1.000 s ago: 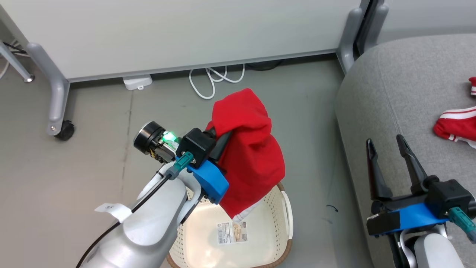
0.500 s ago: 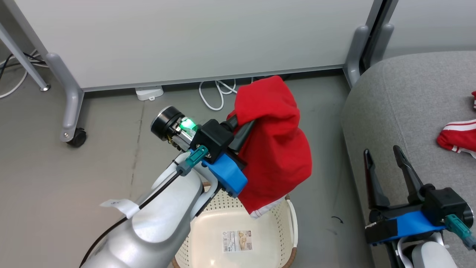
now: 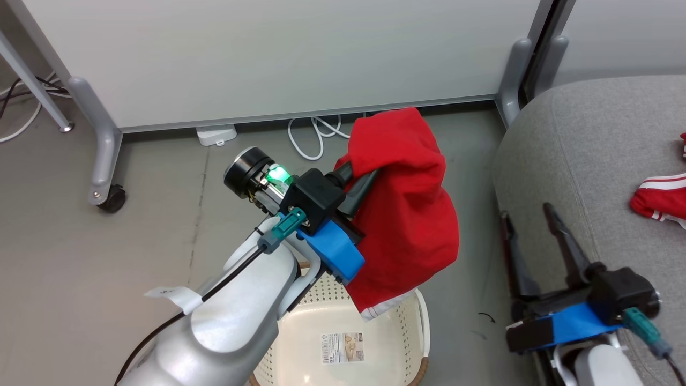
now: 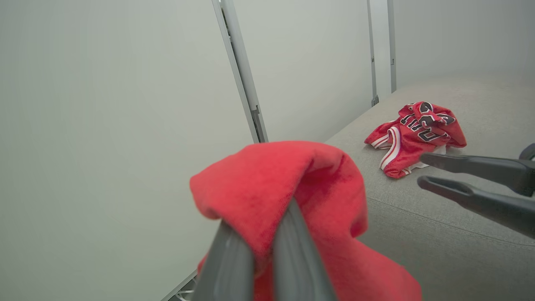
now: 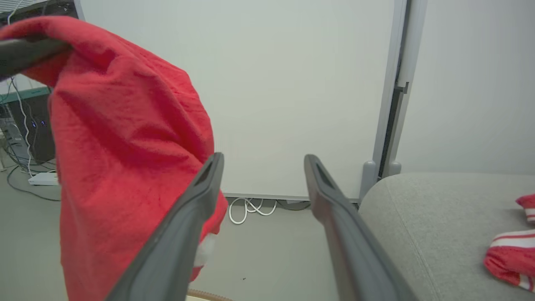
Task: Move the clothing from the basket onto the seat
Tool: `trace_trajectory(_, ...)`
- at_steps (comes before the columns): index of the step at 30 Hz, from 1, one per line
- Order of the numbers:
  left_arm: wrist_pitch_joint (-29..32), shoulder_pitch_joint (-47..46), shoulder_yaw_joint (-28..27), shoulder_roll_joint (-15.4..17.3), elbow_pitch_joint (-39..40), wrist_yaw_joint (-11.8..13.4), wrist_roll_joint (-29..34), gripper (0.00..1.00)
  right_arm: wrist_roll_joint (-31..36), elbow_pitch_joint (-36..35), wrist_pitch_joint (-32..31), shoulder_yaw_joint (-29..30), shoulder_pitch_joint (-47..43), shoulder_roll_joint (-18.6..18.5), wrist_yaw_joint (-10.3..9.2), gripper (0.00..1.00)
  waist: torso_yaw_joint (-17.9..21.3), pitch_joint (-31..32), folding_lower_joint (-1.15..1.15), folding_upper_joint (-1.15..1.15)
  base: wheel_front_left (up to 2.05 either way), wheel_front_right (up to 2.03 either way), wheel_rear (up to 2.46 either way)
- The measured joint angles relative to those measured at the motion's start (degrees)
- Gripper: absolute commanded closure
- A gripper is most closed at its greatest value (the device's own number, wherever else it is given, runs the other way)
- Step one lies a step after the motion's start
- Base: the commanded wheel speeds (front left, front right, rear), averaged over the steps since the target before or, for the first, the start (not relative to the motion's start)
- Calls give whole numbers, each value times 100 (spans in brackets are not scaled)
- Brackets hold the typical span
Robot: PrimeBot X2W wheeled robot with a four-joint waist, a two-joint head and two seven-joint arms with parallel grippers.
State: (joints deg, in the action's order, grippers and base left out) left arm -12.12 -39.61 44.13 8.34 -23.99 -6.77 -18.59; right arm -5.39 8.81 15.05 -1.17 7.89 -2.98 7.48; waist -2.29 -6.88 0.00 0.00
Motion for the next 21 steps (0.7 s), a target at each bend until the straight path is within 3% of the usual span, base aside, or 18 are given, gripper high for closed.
trace_trajectory(10,25,10,92,-26,31,16,-44,100,-25,66,0,-1611,324,13,1,0,-88,16,0,0,0,0,0)
trace_trajectory(14,40,-46,146,-81,51,16,-44,100,20,345,0,-1820,616,15,1,0,-162,-6,0,0,0,0,0)
trace_trajectory(21,43,-135,298,-215,113,16,-43,100,339,825,0,-1670,1092,16,0,0,-309,-61,0,0,0,0,0)
